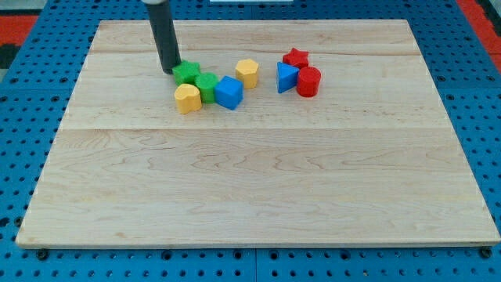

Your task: Place the red circle above the blue triangle

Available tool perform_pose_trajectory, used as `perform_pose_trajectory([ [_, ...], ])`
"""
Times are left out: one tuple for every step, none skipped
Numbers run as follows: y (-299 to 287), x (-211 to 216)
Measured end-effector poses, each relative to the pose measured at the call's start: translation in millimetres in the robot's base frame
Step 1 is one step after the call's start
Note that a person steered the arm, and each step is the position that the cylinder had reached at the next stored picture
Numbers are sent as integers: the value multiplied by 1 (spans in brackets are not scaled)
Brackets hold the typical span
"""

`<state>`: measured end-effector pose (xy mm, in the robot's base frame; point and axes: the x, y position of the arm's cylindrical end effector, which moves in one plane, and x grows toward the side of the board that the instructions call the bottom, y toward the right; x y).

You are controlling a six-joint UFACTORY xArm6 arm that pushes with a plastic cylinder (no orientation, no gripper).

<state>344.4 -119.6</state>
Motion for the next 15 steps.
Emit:
perform_pose_trajectory([
  [15,-17],
  [30,-57],
  [87,-56],
  [120,-44],
  [101,5],
  [154,33],
  [201,39],
  [240,34],
  [155,-13],
  [138,-33],
  [138,-32],
  [183,-32],
  [171,-67],
  [124,-76],
  [143,-45],
])
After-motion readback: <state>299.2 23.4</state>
